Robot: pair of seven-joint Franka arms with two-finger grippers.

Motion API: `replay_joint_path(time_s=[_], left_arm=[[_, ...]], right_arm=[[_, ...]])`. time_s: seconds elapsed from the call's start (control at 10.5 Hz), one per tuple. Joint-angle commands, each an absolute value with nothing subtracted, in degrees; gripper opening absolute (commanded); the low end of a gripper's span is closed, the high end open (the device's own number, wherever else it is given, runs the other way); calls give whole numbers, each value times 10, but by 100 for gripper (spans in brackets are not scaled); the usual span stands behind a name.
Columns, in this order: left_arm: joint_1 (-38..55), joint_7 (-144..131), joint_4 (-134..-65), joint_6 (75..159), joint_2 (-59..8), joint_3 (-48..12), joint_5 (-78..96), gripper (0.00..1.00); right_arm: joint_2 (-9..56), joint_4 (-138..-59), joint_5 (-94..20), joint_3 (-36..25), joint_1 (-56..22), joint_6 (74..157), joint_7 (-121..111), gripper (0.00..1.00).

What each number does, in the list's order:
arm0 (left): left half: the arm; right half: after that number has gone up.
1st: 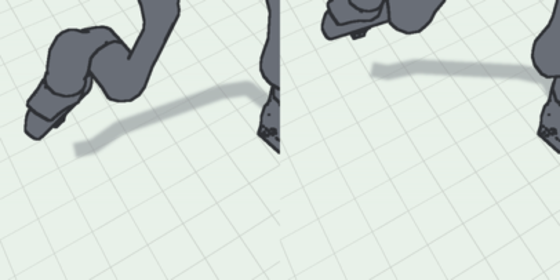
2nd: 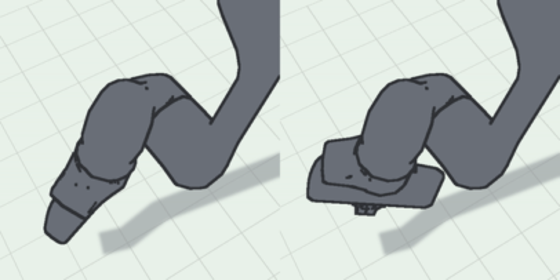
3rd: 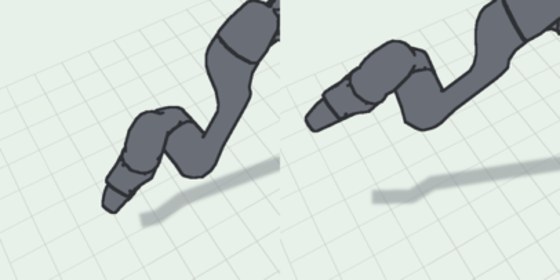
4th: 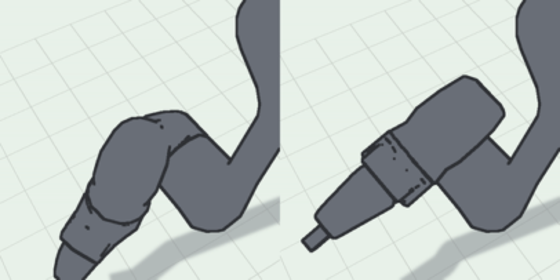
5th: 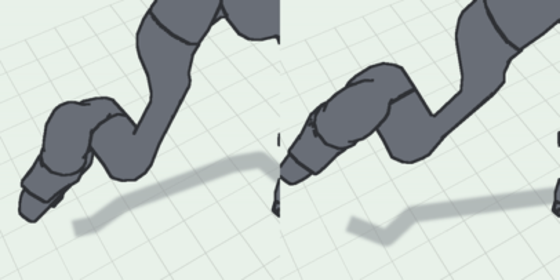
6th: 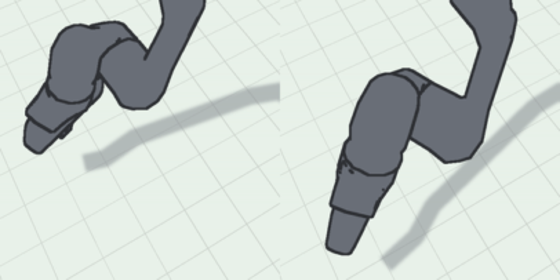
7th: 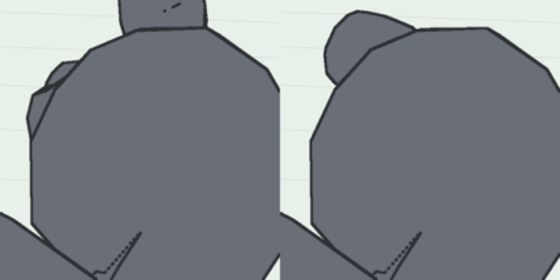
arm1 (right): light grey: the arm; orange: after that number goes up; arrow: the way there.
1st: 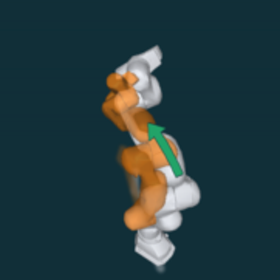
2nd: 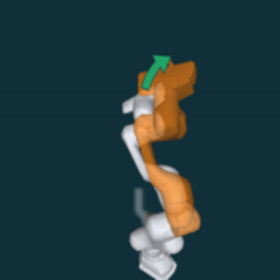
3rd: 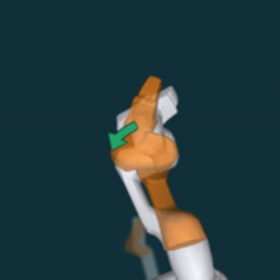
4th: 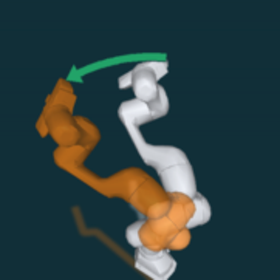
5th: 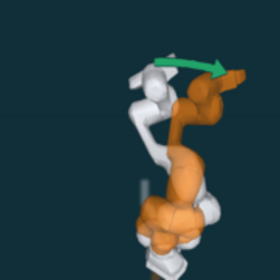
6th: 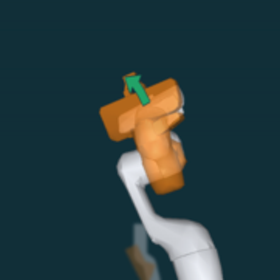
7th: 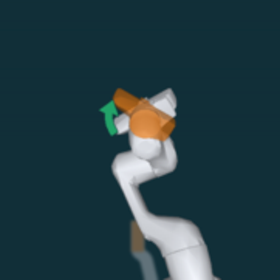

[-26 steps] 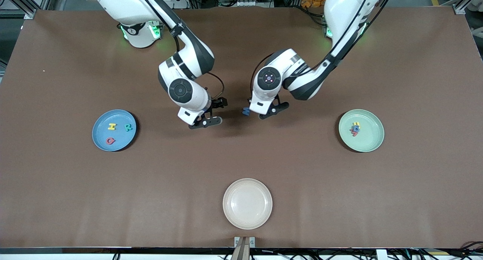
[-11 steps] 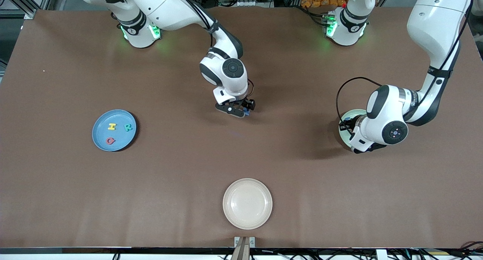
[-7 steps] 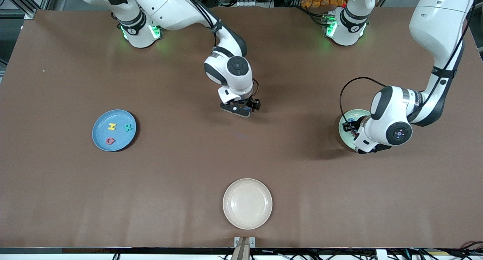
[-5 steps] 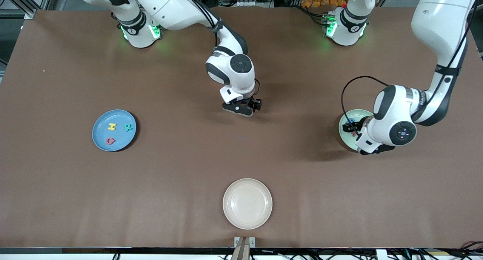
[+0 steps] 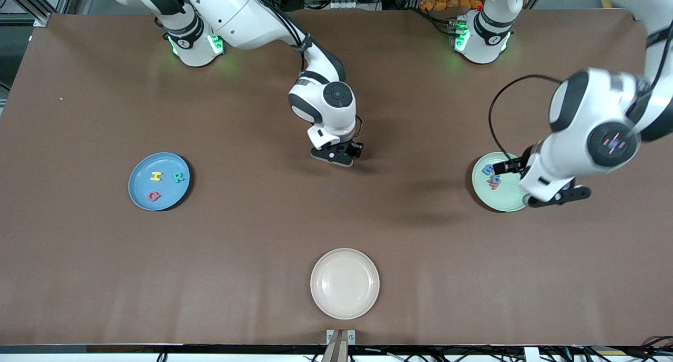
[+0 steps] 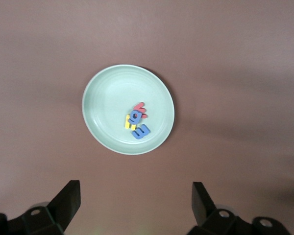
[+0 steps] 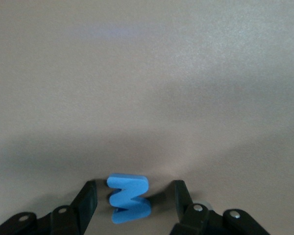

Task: Sort uppercase to blue plate, lowercase to green plate
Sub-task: 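Release the m and raise the left gripper while the right gripper grasps W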

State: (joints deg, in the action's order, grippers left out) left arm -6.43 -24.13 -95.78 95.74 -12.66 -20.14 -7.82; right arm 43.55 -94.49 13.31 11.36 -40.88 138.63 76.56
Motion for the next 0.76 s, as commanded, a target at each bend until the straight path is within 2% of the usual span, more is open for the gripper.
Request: replay_joint_path(time_s=[0.0,0.09,0.38,0.66], left_arm=[[-62,-219,-983,935,-26,-196,-46,100],[-58,-218,-989,934,0,-195,-44,100],[-36,-194,-976,937,11,-165,-38,100],[-19,-103,-905,944,-38,-102,-14,100]], right_arm=[[446,-929,141,115,-408,1382,776,49],[446,-929,141,115,-408,1381,776,37],[446,-929,141,115,-406,1381,774,15],[441,-929,138,116,-393,1372,741,14]])
